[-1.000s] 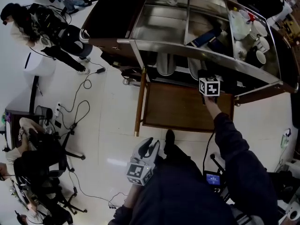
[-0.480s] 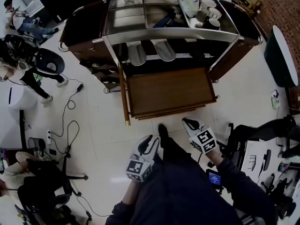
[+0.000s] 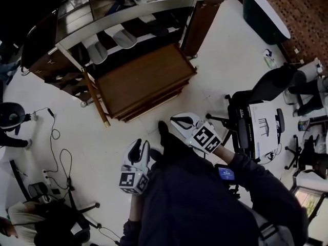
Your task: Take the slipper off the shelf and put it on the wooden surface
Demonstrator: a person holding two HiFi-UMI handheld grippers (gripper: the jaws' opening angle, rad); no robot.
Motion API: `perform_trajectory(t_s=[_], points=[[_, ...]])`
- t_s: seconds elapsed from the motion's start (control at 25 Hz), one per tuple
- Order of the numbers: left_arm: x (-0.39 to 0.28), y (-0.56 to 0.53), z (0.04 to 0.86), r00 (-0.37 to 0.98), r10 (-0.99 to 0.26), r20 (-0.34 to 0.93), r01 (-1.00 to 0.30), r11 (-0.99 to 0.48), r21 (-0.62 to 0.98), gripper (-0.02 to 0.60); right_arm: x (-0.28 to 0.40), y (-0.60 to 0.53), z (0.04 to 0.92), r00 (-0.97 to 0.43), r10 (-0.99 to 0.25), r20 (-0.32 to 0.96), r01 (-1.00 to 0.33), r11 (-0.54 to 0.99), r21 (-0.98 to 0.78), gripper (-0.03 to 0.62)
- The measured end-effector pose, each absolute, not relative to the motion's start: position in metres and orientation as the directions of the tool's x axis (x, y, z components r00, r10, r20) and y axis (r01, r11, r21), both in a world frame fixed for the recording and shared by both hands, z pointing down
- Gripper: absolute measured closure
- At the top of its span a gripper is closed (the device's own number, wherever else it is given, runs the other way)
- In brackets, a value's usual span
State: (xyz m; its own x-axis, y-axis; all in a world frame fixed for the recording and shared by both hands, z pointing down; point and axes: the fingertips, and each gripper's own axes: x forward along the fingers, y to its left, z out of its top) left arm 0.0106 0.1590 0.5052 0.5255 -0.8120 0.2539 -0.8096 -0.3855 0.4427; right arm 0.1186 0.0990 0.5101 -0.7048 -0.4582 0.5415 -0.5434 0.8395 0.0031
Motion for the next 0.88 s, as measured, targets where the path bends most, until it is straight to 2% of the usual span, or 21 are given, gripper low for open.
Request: perform_trajectory(t_s=[0.88], points=[[0.024, 0.182, 0.489, 0.556, -0.796, 0.239, -0.805, -0.443, 0.395, 0.454, 0.075, 0.143, 0.492, -0.794, -0.326, 0.514, -0.388, 0.921, -0.015, 0.594]])
